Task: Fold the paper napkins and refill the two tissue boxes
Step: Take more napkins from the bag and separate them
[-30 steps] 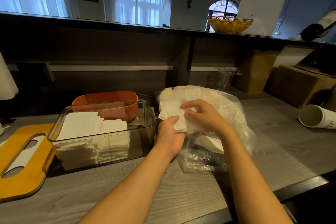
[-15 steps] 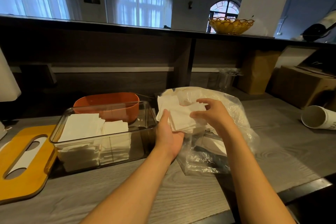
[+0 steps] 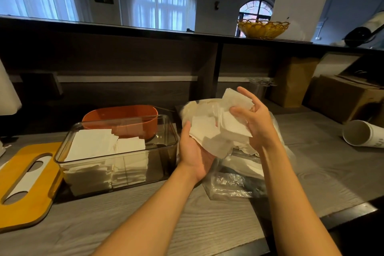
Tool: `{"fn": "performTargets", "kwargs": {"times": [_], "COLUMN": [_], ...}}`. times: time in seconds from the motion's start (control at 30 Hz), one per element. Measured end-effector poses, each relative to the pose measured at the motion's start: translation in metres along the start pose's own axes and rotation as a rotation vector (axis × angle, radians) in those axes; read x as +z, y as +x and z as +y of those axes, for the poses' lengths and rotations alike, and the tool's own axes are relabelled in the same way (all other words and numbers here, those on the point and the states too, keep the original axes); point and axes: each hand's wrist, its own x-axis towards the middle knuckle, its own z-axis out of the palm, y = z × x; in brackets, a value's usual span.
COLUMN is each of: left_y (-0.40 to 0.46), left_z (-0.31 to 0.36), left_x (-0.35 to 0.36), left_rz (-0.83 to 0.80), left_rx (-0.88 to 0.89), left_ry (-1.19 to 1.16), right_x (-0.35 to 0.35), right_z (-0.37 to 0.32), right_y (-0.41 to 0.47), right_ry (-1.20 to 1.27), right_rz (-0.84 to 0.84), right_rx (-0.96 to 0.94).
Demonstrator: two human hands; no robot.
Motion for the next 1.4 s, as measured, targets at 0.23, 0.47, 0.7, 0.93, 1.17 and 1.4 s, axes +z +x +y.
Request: {"fn": "performTargets", "kwargs": {"times": [0.23,0.47,0.7,0.93,1.17,1.4], "left_y": [-0.006,-0.01,-0.007,-0.002,-0.01,-0.016], "left_z": [0.0,0.0,0.0,-0.002,0.001,0.002], "left_x": [0.006,0.01,0.007,0.005,0.007,0.012], "left_rz": [-0.066,-0.059,-0.007,0.063,-0.004,-0.033], "left_rx": [-0.043,-0.028,-0.025,-0.026,-0.037,-0.076], "left_ry": [0.071,0.224,0.21,0.16,0.039,0.125], "right_x": [0.015,0.014,0.012,0.011,0.02,0.016], "right_z": [0.013,0.021,0.025,0.025,0.023,0.023], "right_y": [-0.001,0.002,0.007,0.008,0.007,0.006], "right_ry": [-0.689,-0.847,-0.835,-0.675,-0.622,-0.607], "right_rz": [-0.18,-0.315,-0.241,-0.227,0.16,0.043], "right_rx": [-0.073,-0.067,-0.18,-0.102,0.001,-0.019]}}
